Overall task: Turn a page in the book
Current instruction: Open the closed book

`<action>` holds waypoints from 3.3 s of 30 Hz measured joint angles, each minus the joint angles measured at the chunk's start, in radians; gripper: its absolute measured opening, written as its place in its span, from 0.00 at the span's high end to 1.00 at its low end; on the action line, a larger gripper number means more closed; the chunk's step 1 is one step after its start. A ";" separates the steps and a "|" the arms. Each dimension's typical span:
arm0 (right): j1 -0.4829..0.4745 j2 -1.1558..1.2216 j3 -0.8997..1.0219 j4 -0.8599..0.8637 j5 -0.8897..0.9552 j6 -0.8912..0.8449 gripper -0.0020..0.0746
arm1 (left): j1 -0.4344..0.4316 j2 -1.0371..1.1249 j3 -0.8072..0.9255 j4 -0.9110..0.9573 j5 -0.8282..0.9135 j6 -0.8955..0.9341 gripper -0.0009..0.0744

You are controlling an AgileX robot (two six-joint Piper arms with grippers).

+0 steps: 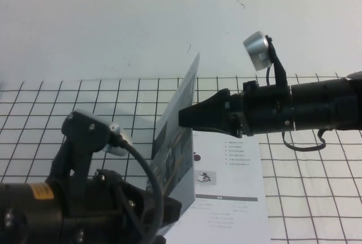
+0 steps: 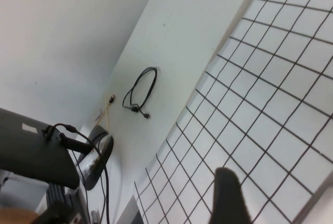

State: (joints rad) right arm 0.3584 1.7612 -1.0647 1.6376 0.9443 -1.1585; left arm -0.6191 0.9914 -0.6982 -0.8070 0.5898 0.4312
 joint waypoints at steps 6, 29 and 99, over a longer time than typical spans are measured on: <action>0.048 0.000 0.000 0.000 -0.040 -0.011 0.42 | -0.194 0.000 0.060 -0.015 -0.207 -0.022 0.99; 0.050 0.000 0.000 0.023 -0.037 -0.014 0.42 | -0.493 0.453 0.123 -0.306 -1.111 -0.027 0.99; 0.141 0.259 -0.004 -0.563 -0.246 0.087 0.97 | -0.006 0.347 0.123 -0.959 -0.920 0.560 0.99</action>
State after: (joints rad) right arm 0.4995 2.0206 -1.0683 1.0741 0.6983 -1.0716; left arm -0.6250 1.3381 -0.5748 -1.7658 -0.3298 0.9913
